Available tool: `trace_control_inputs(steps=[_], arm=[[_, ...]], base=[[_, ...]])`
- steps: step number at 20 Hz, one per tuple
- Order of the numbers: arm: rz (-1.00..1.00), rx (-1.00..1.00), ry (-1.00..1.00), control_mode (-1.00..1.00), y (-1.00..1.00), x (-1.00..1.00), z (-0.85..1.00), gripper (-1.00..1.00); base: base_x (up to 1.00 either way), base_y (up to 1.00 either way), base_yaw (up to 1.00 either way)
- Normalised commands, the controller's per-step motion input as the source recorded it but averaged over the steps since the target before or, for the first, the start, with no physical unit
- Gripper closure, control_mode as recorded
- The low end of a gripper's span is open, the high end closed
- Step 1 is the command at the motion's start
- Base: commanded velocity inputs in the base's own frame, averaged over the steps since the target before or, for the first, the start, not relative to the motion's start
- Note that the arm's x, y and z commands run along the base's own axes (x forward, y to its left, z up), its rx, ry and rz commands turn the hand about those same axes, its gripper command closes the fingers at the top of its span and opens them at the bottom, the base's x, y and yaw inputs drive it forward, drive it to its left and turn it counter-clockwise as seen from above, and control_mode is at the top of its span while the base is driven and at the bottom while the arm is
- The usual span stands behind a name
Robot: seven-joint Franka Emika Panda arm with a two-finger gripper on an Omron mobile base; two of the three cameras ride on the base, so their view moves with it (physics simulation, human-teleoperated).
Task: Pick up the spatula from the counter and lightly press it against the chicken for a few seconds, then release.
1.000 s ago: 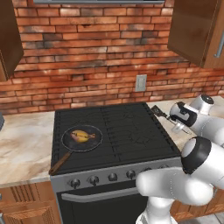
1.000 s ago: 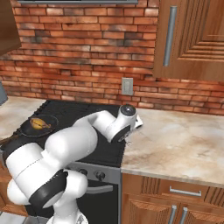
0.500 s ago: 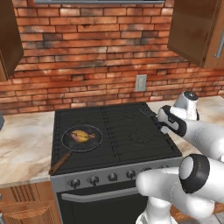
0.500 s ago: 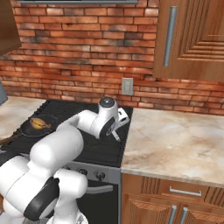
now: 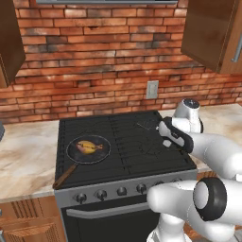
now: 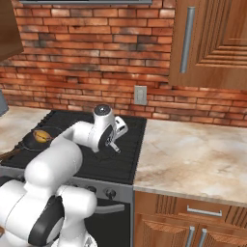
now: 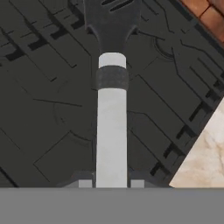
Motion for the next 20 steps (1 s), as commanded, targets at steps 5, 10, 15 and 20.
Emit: trace_control_inputs(steps=[5, 10, 15, 20], arm=[[0.17, 0.00, 0.08, -1.00, 0.30, 0.02, 0.00, 1.00], [0.19, 0.00, 0.08, -1.00, 0.27, 0.06, 0.00, 1.00], [0.13, 0.00, 0.08, -1.00, 0.37, 0.03, 0.00, 1.00], [0.02, -0.01, 0.00, -1.00, 0.39, 0.00, 0.02, 1.00]], base=[[0.00, 0.00, 0.00], [0.00, 0.00, 0.00], [0.00, 0.00, 0.00], [0.00, 0.00, 0.00]])
